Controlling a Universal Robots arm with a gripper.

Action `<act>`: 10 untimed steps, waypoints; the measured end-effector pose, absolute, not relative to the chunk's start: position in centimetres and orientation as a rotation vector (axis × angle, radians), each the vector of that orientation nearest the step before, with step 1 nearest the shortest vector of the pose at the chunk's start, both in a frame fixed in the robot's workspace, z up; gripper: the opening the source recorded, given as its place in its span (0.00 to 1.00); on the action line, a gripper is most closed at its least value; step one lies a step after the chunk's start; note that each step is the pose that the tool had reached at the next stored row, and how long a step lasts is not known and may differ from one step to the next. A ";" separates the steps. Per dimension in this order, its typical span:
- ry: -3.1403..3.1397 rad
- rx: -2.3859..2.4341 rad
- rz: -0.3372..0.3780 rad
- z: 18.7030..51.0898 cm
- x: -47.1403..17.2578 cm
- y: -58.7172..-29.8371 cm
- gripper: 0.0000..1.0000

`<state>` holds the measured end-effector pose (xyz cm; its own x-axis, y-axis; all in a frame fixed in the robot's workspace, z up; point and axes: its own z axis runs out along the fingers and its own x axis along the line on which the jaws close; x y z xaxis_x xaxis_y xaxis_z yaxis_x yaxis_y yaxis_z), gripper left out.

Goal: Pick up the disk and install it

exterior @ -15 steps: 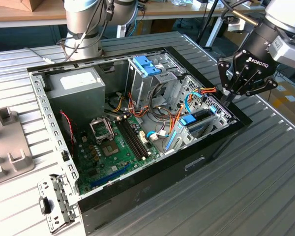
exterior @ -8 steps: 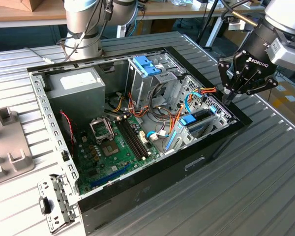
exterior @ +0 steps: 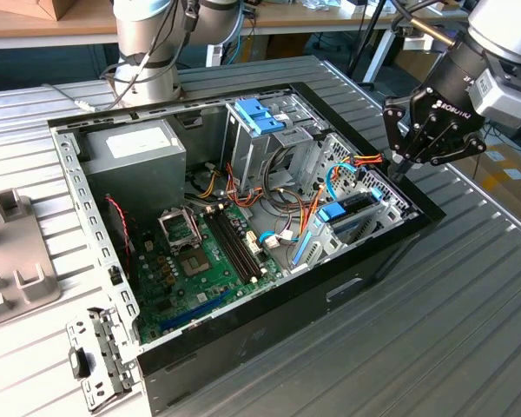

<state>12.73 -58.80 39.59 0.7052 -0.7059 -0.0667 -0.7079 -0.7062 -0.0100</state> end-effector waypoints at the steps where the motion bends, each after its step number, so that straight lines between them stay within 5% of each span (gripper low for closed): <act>1: 1.190 -2.869 0.090 39.6 12.7 -58.8 0.11; 7: 1.190 -2.868 0.090 39.6 12.7 -58.8 0.11; 10: 1.190 -2.868 0.090 39.6 12.7 -58.8 0.24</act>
<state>12.73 -58.80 39.60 0.7051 -0.7059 -0.0670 -0.7079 -0.7062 -0.0103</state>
